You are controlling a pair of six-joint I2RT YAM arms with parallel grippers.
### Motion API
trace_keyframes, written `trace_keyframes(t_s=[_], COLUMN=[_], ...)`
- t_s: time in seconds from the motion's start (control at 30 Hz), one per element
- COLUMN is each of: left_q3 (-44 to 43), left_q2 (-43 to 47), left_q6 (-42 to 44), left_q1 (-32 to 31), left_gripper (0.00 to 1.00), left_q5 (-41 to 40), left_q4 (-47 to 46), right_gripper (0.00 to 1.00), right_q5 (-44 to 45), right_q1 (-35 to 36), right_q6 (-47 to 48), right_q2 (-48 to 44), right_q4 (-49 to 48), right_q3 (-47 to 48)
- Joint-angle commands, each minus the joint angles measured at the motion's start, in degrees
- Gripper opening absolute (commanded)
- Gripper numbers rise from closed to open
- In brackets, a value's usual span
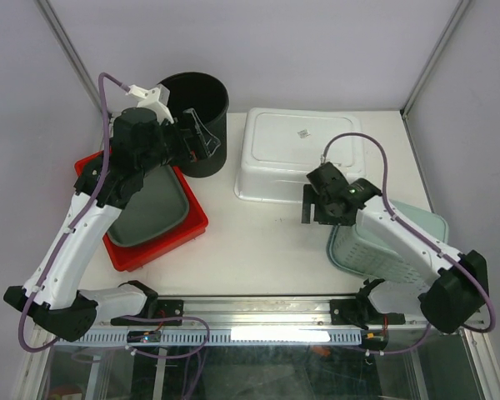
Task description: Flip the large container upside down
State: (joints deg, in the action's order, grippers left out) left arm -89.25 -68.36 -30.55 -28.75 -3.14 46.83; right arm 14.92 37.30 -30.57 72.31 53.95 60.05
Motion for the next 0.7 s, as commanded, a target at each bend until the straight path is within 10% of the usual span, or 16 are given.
trace_keyframes(t_s=[0.0,0.33,0.5,0.67], left_q3=[-0.6,3.3,3.2,3.0], left_q2=[1.7,7.1,10.6,14.1], left_q6=[0.8,-3.1,-6.0,-7.2], left_q1=[0.3,0.4,0.4,0.4], left_gripper=[0.99,0.99,0.99,0.99], left_q5=[-1.0,-4.8,-9.5,-13.3], left_q4=[-0.5,0.3,4.7,6.3], right_gripper=[0.83,0.76,0.39,0.23], right_q5=[1.8,1.1,0.1,-3.6], right_q1=[-1.2,11.5,11.6,11.4], right_q6=[-1.5,7.6,11.5,11.8], right_q2=[-7.4,8.5,25.0,38.4], right_q4=[2.0,-16.1,-17.8,-17.9], right_q3=[1.7,20.6,37.0,50.0])
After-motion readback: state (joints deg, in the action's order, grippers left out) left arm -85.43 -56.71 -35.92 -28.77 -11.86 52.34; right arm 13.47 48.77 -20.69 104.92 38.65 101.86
